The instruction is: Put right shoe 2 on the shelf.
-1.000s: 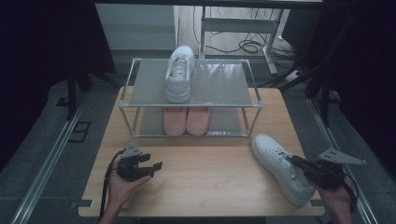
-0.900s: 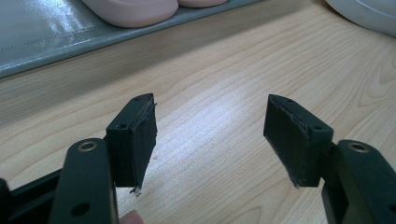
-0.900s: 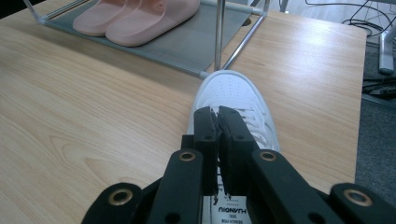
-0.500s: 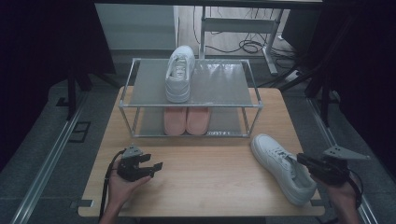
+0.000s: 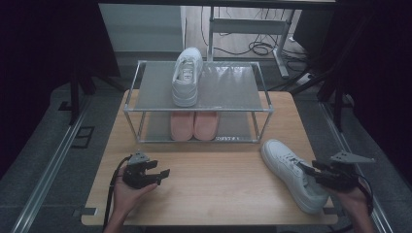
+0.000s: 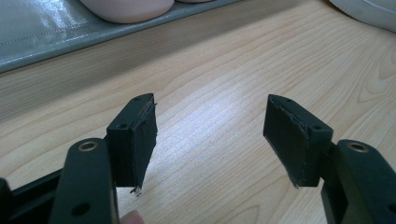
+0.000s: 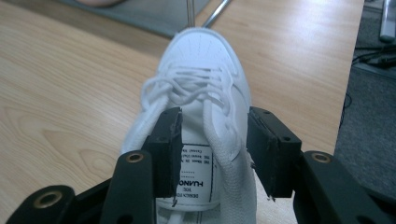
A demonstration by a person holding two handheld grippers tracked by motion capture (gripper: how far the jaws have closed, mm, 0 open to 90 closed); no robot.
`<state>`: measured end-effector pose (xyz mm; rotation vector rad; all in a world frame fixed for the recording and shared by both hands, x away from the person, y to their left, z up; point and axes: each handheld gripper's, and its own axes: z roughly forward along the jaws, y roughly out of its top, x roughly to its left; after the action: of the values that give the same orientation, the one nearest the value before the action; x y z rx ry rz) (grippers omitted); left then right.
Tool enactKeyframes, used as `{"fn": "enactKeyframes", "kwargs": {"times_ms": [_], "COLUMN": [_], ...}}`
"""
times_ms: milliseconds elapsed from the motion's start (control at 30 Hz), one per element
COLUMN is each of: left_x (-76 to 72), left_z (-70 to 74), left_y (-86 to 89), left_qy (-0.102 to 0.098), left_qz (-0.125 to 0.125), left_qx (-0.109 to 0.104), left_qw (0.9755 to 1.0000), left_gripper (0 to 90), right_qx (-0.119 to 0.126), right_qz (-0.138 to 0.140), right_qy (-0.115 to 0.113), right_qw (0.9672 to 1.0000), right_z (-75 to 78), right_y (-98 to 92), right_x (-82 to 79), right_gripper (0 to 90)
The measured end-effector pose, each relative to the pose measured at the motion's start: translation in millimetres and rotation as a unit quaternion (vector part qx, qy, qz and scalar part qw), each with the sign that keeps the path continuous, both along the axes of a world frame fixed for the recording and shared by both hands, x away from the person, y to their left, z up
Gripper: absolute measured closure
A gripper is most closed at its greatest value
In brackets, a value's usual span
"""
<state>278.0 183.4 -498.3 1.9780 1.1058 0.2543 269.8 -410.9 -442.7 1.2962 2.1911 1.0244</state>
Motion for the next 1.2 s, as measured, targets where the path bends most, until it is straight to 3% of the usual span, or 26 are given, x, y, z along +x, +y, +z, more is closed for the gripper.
{"fn": "enactKeyframes", "kwargs": {"times_ms": [300,367,433,600,833,1200], "left_x": [0.2,0.3,0.5,0.2,0.2,0.2], "left_z": [-1.0,-1.3,-1.7,-1.6,-1.2,-0.7], "left_y": [-0.5,-0.5,-0.6,-1.7,-0.8,0.4], "left_qy": [-0.001,0.0,0.001,0.001,0.0,-0.001], "left_qz": [0.004,0.003,0.003,0.0,0.003,0.005], "left_qx": [0.0,0.001,0.002,0.002,0.001,0.0], "left_qw": [1.0,1.0,1.0,1.0,1.0,1.0], "left_gripper": [35.4,35.3,35.3,35.3,35.3,35.5], "right_qx": [-0.034,-0.027,-0.026,-0.061,-0.046,-0.022], "right_qz": [-0.014,-0.016,-0.017,-0.033,-0.045,-0.047], "right_qy": [0.032,0.036,0.037,0.042,0.042,0.032], "right_qw": [0.9988,0.9989,0.9988,0.9967,0.997,0.9982], "right_z": [-16.7,-19.5,-20.9,-22.2,-22.5,-22.1], "right_y": [2.9,2.8,3.4,6.6,4.7,4.5], "right_x": [16.8,19.6,20.7,22.1,22.2,20.4], "right_gripper": [57.2,57.9,60.2,71.0,79.1,81.8]}}
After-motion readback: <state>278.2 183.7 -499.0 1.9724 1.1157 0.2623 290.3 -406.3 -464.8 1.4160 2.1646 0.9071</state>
